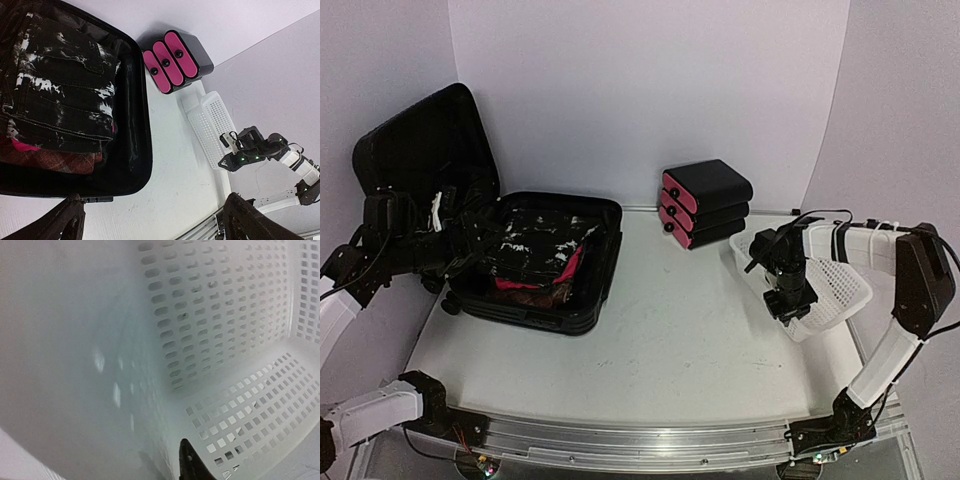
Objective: Open, take out, and arrange the luggage
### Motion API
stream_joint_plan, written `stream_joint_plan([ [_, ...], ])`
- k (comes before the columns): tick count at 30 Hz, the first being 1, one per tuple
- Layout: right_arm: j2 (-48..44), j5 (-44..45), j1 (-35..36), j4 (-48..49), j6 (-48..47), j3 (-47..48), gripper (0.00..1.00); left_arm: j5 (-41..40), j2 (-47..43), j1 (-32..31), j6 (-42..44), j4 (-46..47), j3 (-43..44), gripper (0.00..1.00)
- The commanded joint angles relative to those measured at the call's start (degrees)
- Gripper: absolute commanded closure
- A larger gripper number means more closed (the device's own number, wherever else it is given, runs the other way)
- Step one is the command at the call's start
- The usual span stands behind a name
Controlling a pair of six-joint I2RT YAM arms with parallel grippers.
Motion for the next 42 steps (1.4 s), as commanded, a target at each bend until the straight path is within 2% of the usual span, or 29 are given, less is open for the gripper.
stream_joint_plan([
  [1,-4.44,-8.12,0.99,4.18,10.27,-2.64,0.89,0.93,-0.43,-0.03,-0.45,1.27,-0.82,0.04],
  [4,-6.17,-10.72,4.85,6.57,19.33,-3.86,0.91,0.94,-0.07,-0.01,-0.79,1.07,-0.74,0.04],
  [10,-4.23,-7.74,19.27,14.56,31.16,-0.56,0.89,1.19,0.58,0.02,-0.89,1.01,-0.57,0.04],
  [15,2.43,-11.09,24.75,20.61,39.59,4.63,0.87,1.24,0.39,-0.02,-1.55,0.85,-0.57,0.04],
  [17,4.39,-9.81,26.54,20.96,45.59,7.01,0.83,1.63,0.35,0.02,-1.77,0.63,-0.57,0.04],
  [22,7.16,-8.66,31.95,22.29,54.87,11.7,0.83,1.4,-0.17,0.03,-2.39,0.38,-1.33,0.04],
  [27,11.51,-7.07,36.34,22.55,56.83,18.61,0.83,1.69,0.54,0.03,-2.54,0.38,-1.52,0.04],
  [30,15.38,-9.23,36.54,22.59,56.11,22.59,0.83,1.69,1.06,-0.04,-2.64,0.41,-1.53,0.04],
  [42,24.2,-8.17,38.18,23.52,57.79,33.49,0.84,1.75,1.56,0.04,-5.67,0.33,-3.62,0.05],
])
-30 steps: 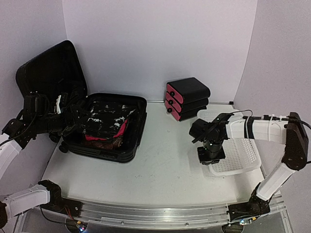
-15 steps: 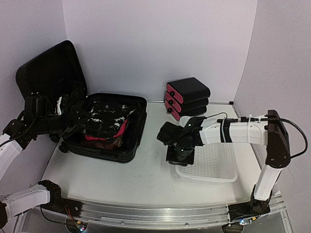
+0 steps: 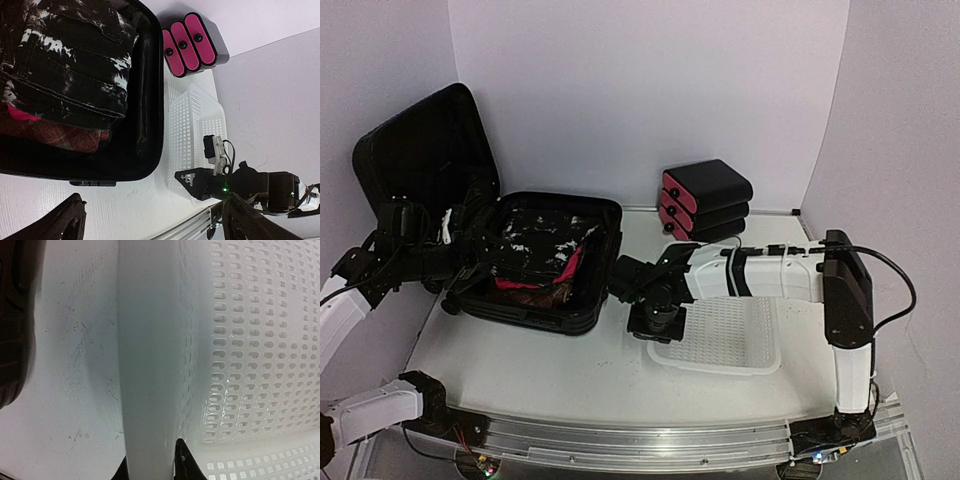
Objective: Open, take out, and arrange the luggage
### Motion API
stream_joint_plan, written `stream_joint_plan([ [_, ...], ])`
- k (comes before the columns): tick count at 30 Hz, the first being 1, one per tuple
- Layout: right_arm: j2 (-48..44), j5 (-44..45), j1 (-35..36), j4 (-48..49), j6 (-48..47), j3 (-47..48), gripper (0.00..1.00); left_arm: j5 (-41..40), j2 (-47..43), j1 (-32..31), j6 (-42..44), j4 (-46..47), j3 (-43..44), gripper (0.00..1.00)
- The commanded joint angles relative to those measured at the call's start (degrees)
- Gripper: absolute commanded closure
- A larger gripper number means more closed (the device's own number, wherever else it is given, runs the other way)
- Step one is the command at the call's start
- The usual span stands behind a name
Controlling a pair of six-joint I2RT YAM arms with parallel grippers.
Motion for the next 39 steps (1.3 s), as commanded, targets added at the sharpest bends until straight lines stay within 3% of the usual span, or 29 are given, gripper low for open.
stream_joint_plan([
  [1,2.61,-3.17,0.69,11.36,3.96,6.22,0.84,0.39,0.35,0.04,-2.09,1.41,-0.26,0.05],
  [13,6.17,-2.79,1.88,11.97,2.42,11.16,0.85,0.4,1.44,-0.01,-3.69,1.52,-1.39,0.05],
  [20,7.33,-2.6,1.91,11.99,-3.71,16.61,0.73,0.35,0.49,0.0,-4.56,1.63,-2.31,0.05],
  [24,2.06,-5.54,1.63,12.06,-13.77,15.52,0.29,0.45,-0.43,0.01,-4.92,1.55,-2.69,0.05],
  [27,-5.35,-11.94,1.55,12.14,-29.9,10.84,0.06,1.12,-0.36,0.01,-5.37,1.58,-2.94,0.03],
  [29,-12.19,-14.14,1.62,11.99,-40.42,4.74,0.02,1.35,0.25,-0.01,-6.9,1.56,-3.4,0.03],
  [31,-19.59,-6.72,1.67,11.7,-47.24,-5.29,0.02,0.54,1.52,0.03,-9.65,1.67,-3.64,0.04],
  [34,-28.49,3.52,1.62,8.89,-50.98,-14.61,0.02,-2.66,4.63,-0.03,-15.48,2.37,-3.31,0.08],
  [39,-35.02,7.78,1.62,7.74,-50.69,-20.64,0.02,-9.46,11.41,-0.07,-25.69,3.74,0.01,0.12],
])
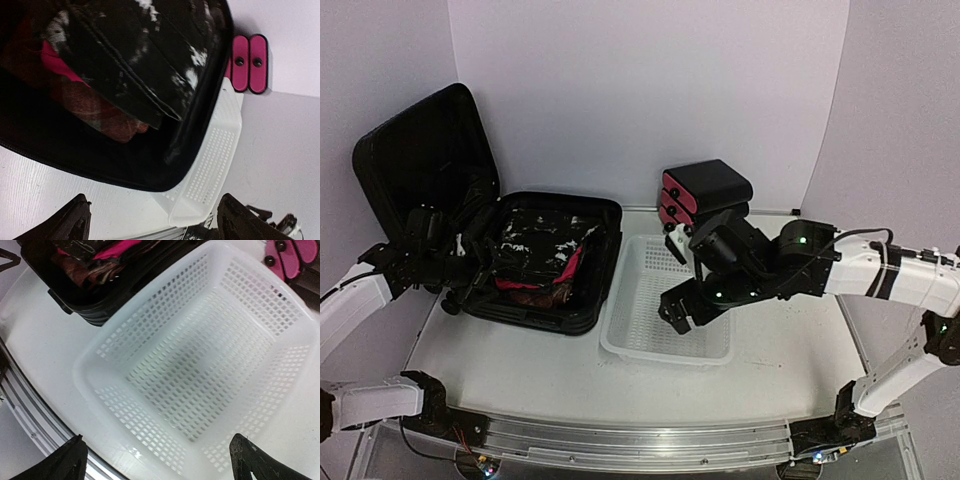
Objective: Open, take out, and arrange the luggage
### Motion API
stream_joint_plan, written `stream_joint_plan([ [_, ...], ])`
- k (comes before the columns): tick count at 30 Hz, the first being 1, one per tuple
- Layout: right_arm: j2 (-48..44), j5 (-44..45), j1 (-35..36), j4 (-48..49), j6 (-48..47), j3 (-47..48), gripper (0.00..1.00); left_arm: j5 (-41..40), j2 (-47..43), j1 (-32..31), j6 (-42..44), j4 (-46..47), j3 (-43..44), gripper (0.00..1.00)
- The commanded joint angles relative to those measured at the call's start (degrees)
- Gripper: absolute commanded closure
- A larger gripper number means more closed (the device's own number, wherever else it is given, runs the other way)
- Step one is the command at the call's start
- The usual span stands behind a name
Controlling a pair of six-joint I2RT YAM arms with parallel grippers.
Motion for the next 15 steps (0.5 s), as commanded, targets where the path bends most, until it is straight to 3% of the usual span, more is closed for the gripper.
stream_joint_plan([
  [1,-1.93,7.01,-0.08,-0.63,-4.62,-3.7,0.02,-8.35,4.98,-0.05,-11.5,3.16,4.0,0.12],
  [4,-1.58,7.28,-0.08,-0.79,-3.98,-3.56,0.02,-15.83,8.49,-0.13,-15.17,3.18,5.61,0.11],
  [9,-2.85,7.44,-0.08,-0.99,-3.12,-4.47,0.02,-29.37,14.75,0.03,-10.86,3.1,9.58,0.09],
  [12,-4.59,8.15,-0.08,-1.0,-2.85,-5.73,0.02,-33.32,17.53,0.5,-9.0,3.09,10.63,0.09],
  [15,-6.31,8.8,-0.07,-0.99,-2.87,-6.84,0.02,-32.27,19.77,1.04,-6.29,6.61,11.07,0.11],
])
